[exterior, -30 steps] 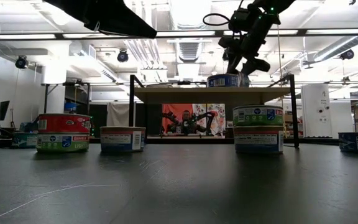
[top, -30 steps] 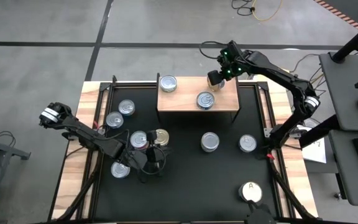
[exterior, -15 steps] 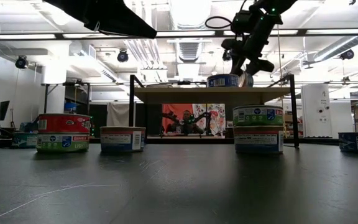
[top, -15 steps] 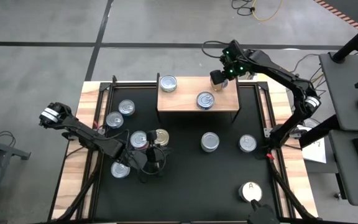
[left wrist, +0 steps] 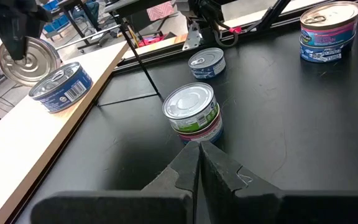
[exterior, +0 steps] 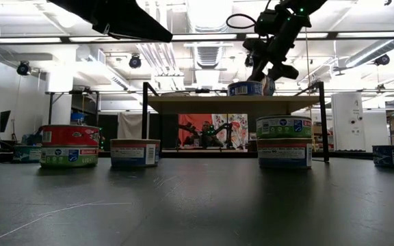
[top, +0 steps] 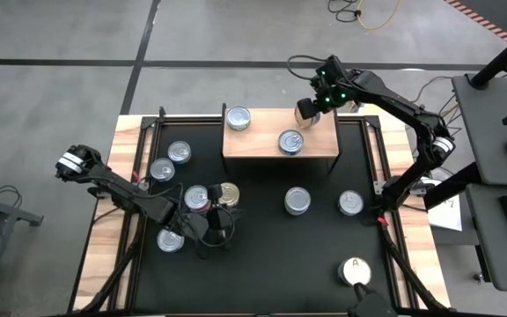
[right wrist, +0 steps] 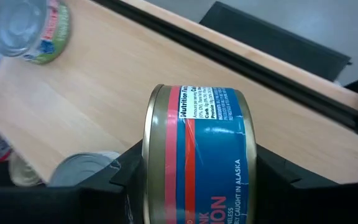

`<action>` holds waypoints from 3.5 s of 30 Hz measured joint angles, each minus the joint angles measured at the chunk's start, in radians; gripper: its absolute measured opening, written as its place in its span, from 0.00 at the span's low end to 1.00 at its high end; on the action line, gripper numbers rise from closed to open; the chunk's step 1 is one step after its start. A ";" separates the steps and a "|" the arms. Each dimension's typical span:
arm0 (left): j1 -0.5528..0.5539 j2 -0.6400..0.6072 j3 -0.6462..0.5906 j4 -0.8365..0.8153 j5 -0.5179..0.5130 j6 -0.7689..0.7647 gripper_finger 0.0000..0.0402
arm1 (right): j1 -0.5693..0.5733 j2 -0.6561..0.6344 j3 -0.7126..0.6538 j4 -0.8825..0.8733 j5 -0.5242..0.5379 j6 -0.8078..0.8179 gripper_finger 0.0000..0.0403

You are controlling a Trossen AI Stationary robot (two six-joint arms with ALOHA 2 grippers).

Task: Stack canned seafood by type on shelf
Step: Put the blue pink tuna can on the shelf

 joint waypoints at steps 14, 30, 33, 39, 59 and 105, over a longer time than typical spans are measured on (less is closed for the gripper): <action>0.000 0.000 0.000 0.000 0.000 0.000 0.00 | 0.000 0.008 -0.011 -0.007 -0.022 0.018 0.46; 0.000 0.000 0.000 -0.001 -0.001 0.000 0.00 | 0.000 0.008 -0.011 -0.007 -0.021 0.026 0.70; 0.000 0.000 0.000 -0.002 -0.001 0.001 0.00 | 0.000 0.008 -0.010 -0.009 -0.020 0.026 0.70; 0.000 0.000 0.000 -0.008 -0.001 0.001 0.00 | 0.000 0.008 0.002 -0.016 -0.017 0.017 0.66; 0.000 0.000 0.000 -0.008 -0.003 0.000 0.00 | 0.000 0.006 0.057 -0.121 0.066 -0.044 0.48; 0.121 -0.021 0.000 0.586 0.254 0.107 0.40 | 0.793 -0.671 -0.846 1.196 0.105 0.016 0.48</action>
